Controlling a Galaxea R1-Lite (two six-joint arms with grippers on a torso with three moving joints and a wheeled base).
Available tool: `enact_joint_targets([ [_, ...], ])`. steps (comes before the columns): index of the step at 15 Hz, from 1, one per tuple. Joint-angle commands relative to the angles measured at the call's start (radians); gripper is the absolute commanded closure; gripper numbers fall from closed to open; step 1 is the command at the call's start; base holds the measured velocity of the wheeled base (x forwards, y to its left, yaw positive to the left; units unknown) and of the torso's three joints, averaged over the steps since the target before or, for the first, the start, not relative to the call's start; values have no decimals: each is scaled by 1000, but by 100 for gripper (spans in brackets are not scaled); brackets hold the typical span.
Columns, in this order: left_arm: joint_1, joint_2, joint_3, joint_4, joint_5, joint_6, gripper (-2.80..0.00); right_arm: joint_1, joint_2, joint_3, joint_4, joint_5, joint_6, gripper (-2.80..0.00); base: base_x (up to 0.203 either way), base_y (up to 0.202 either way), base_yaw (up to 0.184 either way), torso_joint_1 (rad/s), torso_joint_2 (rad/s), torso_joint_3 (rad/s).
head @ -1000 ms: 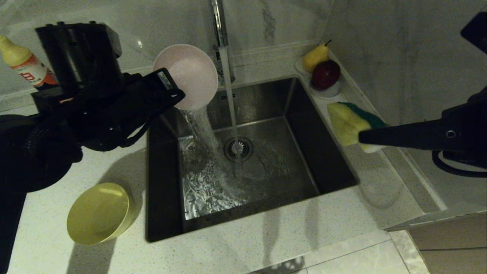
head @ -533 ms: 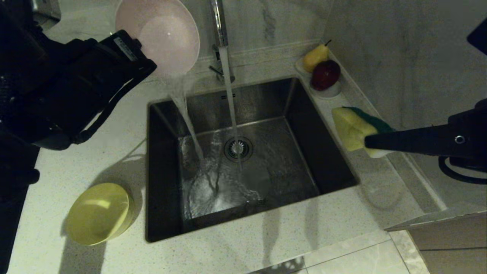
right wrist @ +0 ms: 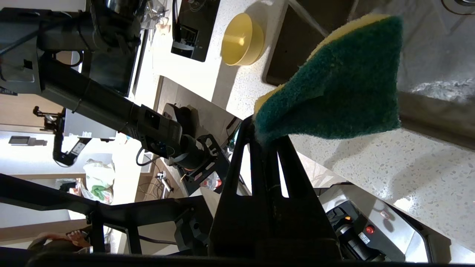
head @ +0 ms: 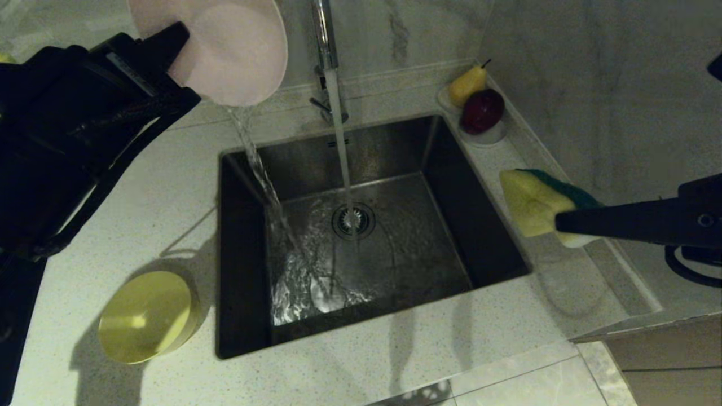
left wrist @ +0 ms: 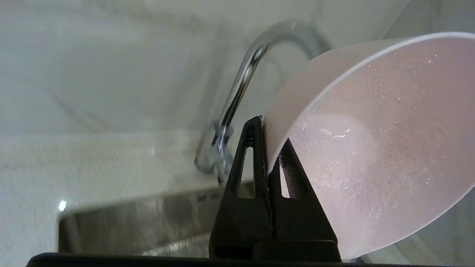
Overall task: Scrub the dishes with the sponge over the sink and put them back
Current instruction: Rinse the bowl
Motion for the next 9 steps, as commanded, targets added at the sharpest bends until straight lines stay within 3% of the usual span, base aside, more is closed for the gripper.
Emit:
enact_joint_targets([
  [1,0,-8,35,-48,-14,14,0,0,-6,1,2,3,2,0,0,0,0,0,0,0],
  [6,0,-15,41,-30,-16,14,0,-1,-7,0,1,3,2,0,0,0,0,0,0,0],
  [9,24,-36,24,203,4,-12,0,-1,-21,2,4,0,2,0,0,0,0,0,0,0],
])
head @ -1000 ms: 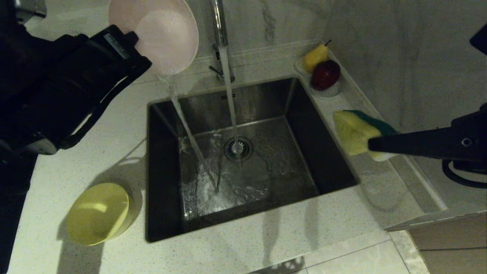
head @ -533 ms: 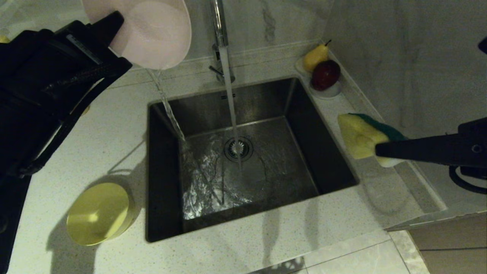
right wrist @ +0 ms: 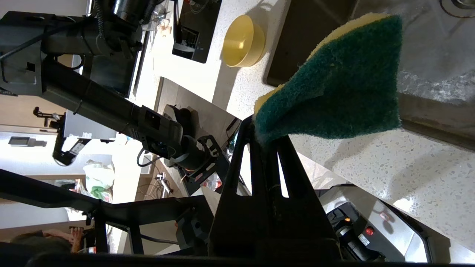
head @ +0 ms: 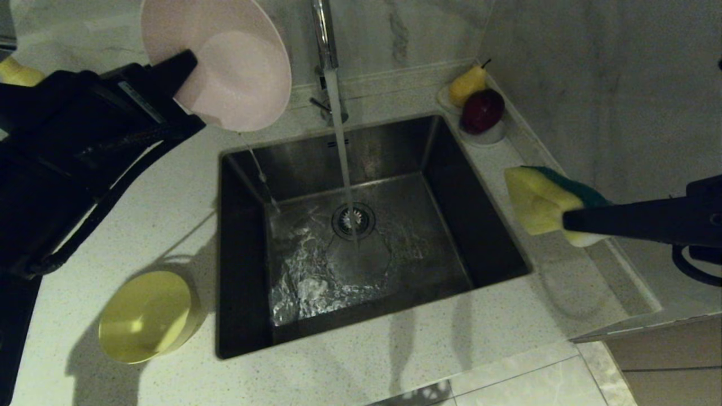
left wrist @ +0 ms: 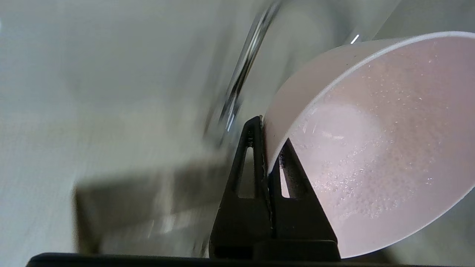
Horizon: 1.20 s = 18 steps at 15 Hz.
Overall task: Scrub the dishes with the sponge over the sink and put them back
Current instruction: Rinse the bowl, then place the bowl on the table
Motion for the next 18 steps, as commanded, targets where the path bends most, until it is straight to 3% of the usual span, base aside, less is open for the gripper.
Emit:
enact_joint_targets([
  [1,30,-21,-21,190,12,-68,0,0,-24,3,5,2,2,0,0,0,0,0,0,0],
  [4,68,-30,-132,598,29,-146,0,-2,-34,18,8,0,2,0,0,0,0,0,0,0],
  [7,114,-37,-419,1157,56,-318,0,-19,-44,32,10,-1,1,0,0,0,0,0,0,0],
  [8,163,-34,-511,1302,61,-383,0,-23,-45,51,7,-3,-4,0,0,0,0,0,0,0],
  [10,301,-16,-607,1415,67,-487,0,-34,-44,72,7,-6,-7,0,0,0,0,0,0,0],
  [13,439,-3,-695,1588,72,-608,0,-49,-46,74,14,-4,-4,0,0,0,0,0,0,0],
  [18,611,65,-688,1605,64,-694,0,-50,-29,73,17,-6,-4,0,0,0,0,0,0,0],
])
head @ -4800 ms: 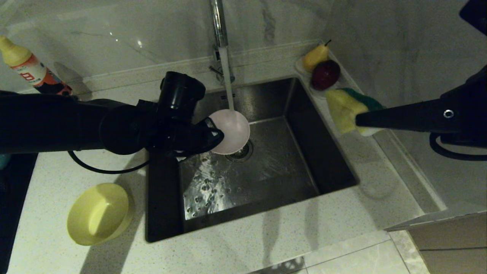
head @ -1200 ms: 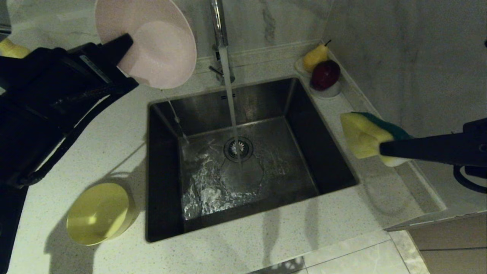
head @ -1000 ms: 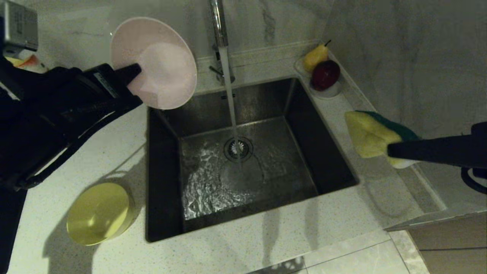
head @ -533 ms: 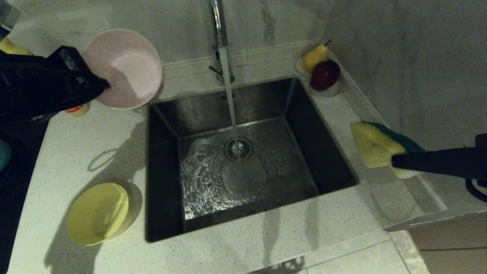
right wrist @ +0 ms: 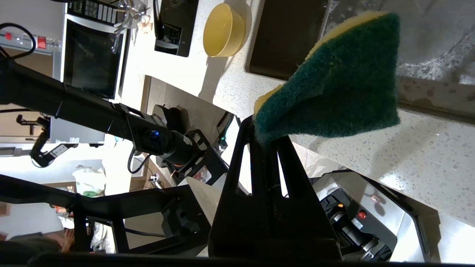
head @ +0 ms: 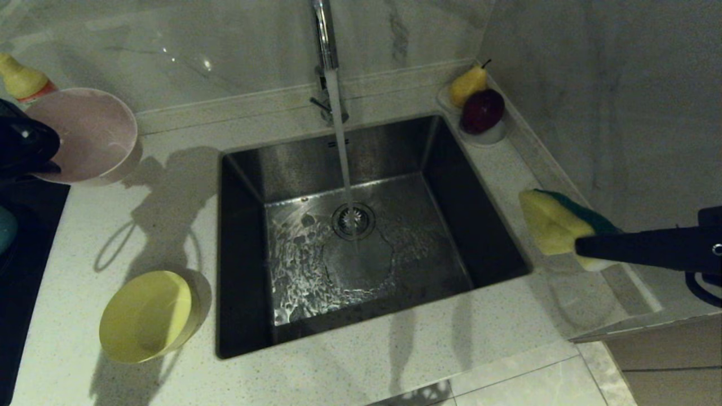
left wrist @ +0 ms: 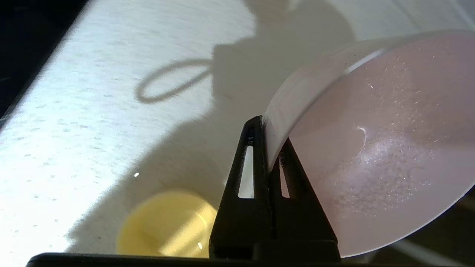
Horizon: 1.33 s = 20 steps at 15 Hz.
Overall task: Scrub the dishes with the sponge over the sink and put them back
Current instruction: Place the bowl on the table
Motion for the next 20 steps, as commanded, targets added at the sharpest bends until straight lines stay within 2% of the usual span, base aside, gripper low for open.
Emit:
enact_joint_targets([
  [1,90,71,-5,3,1,-27,0,-1,8,0,2,3,2,0,0,0,0,0,0,0],
  [5,197,209,-15,-21,-33,-58,0,1,35,1,-9,6,-1,0,0,0,0,0,0,0],
  [9,300,371,-24,-94,-79,-78,0,-1,68,7,-12,9,-4,0,0,0,0,0,0,0],
  [13,316,427,-38,-126,-88,-98,0,-6,82,50,-86,9,-3,0,0,0,0,0,0,0],
  [17,316,445,-58,-123,-105,-98,0,-5,68,63,-90,9,-4,0,0,0,0,0,0,0],
  [20,316,444,-56,-116,-151,-104,0,-5,65,65,-90,9,-3,0,0,0,0,0,0,0],
])
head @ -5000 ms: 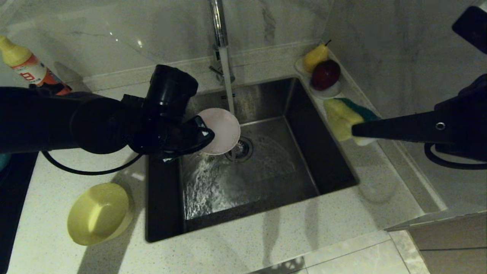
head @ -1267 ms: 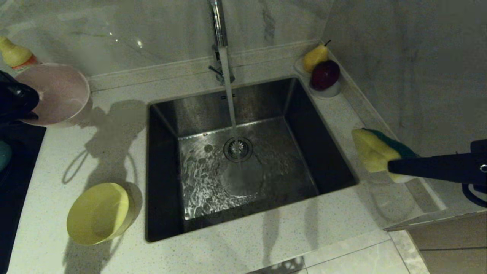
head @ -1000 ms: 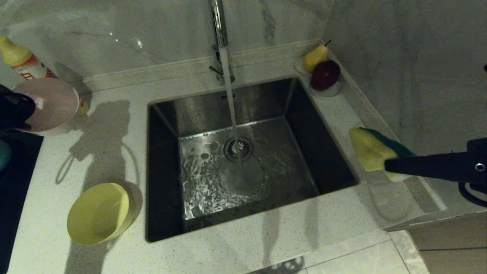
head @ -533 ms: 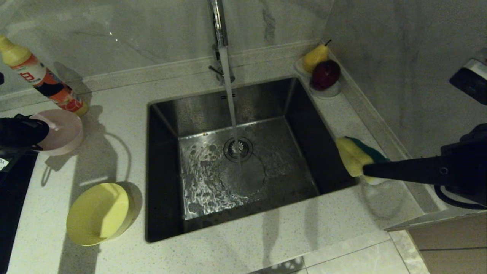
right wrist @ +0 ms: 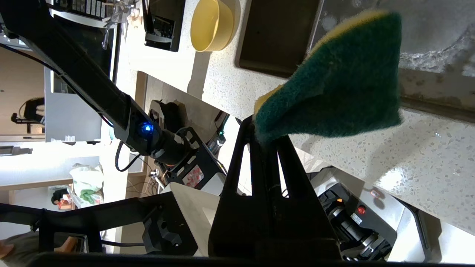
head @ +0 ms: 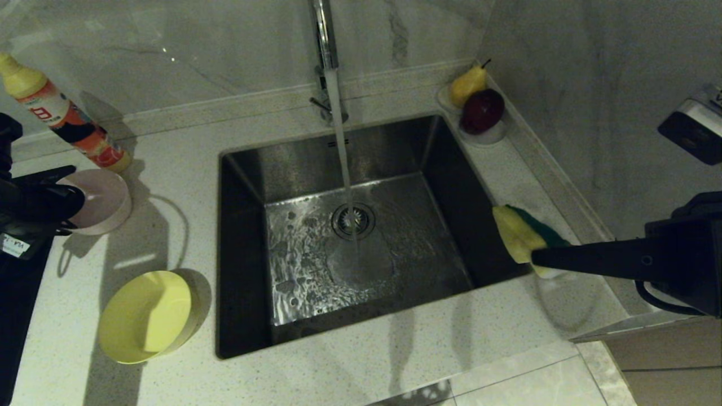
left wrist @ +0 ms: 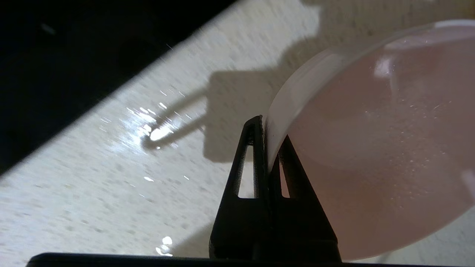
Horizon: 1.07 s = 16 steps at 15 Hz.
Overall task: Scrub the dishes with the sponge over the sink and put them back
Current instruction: Place the bowl on the table
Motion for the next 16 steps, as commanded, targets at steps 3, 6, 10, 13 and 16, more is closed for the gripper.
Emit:
enact_joint_targets([
  [3,9,10,8,8,-8,-9,0,0,-5,3,1,1,1,0,0,0,0,0,0,0],
  [6,11,-21,4,12,-8,-10,-280,0,-11,15,1,3,1,0,0,0,0,0,0,0],
  [10,11,-113,-1,28,-8,-10,-280,0,-17,38,1,2,3,0,0,0,0,0,0,0],
  [13,11,-196,1,30,-6,-3,-280,0,-13,29,1,2,3,0,0,0,0,0,0,0],
  [16,9,-293,21,48,-8,33,0,0,-12,31,1,0,3,0,0,0,0,0,0,0],
])
